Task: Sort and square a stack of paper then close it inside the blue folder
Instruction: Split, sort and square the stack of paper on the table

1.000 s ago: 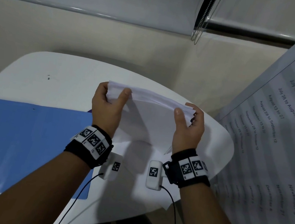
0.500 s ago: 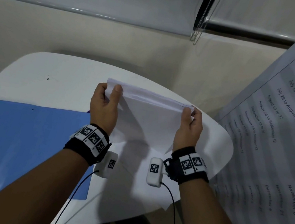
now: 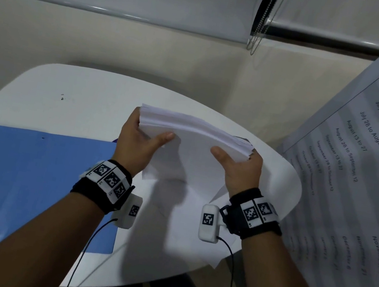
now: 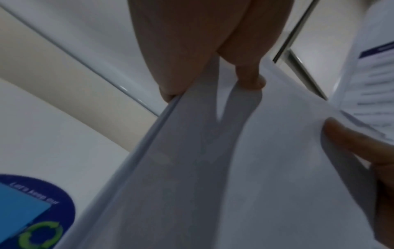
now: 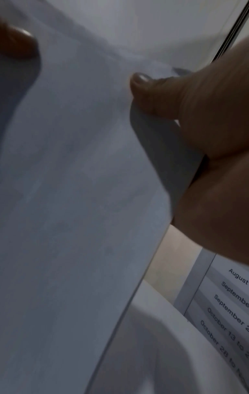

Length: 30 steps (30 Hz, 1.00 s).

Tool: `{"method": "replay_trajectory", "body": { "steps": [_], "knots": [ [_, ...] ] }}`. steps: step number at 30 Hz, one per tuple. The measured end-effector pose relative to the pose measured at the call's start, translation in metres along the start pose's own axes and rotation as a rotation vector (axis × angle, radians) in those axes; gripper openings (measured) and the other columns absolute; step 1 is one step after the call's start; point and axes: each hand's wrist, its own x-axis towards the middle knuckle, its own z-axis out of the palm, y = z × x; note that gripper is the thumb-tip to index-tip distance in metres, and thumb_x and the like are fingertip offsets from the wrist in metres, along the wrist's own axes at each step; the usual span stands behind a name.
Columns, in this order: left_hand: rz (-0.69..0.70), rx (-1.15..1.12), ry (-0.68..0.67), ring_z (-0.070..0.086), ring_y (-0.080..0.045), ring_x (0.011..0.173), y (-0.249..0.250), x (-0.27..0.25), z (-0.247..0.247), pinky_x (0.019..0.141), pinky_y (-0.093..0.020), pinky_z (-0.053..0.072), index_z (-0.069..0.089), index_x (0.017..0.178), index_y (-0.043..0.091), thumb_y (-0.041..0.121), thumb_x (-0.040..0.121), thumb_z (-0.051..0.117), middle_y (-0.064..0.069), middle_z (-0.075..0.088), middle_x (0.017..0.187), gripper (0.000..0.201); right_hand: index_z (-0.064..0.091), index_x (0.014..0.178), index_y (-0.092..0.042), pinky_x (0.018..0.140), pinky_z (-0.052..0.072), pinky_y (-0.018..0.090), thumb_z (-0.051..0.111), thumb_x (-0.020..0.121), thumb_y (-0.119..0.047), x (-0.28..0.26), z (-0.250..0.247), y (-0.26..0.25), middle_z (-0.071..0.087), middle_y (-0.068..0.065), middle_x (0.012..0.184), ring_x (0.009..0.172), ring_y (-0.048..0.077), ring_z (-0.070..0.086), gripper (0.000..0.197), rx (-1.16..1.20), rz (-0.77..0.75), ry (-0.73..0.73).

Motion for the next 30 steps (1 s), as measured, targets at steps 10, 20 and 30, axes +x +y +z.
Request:
{"method": "replay_trajectory", "body": {
  "steps": [10,20,30],
  "knots": [
    [-0.036,-0.076,-0.101,0.071,-0.017,0.1,-0.003,-0.002,-0.005,0.082,-0.033,0.06,0.064,0.119,0.005,0.021,0.066,0.086,-0.005,0.073,0.109,0.059,0.055,0.097,-0.017,0.076,0.054,0.02,0.094,0.056,-0.02,0.001,-0.001,0.008,0.066,-0.004,0.094,0.085,0.004,0.065,0.057,-0.014,0.162,0.058],
    [-0.14,0.068,-0.134,0.072,-0.003,0.089,-0.038,-0.007,0.0,0.085,-0.037,0.06,0.071,0.098,0.033,0.022,0.079,0.083,0.018,0.076,0.092,0.025,0.07,0.087,-0.012,0.074,0.06,0.026,0.086,0.07,-0.01,-0.018,0.001,0.05,0.074,-0.007,0.082,0.073,0.001,0.071,0.023,-0.056,0.23,-0.002],
    [-0.163,0.104,-0.263,0.072,-0.011,0.093,-0.024,-0.004,-0.028,0.075,-0.029,0.057,0.068,0.109,0.022,0.038,0.075,0.085,0.003,0.076,0.104,0.041,0.07,0.104,-0.009,0.083,0.058,0.036,0.081,0.075,-0.008,-0.007,0.001,0.017,0.075,0.005,0.101,0.096,0.022,0.072,0.031,0.122,0.189,-0.07]
  ]
}}
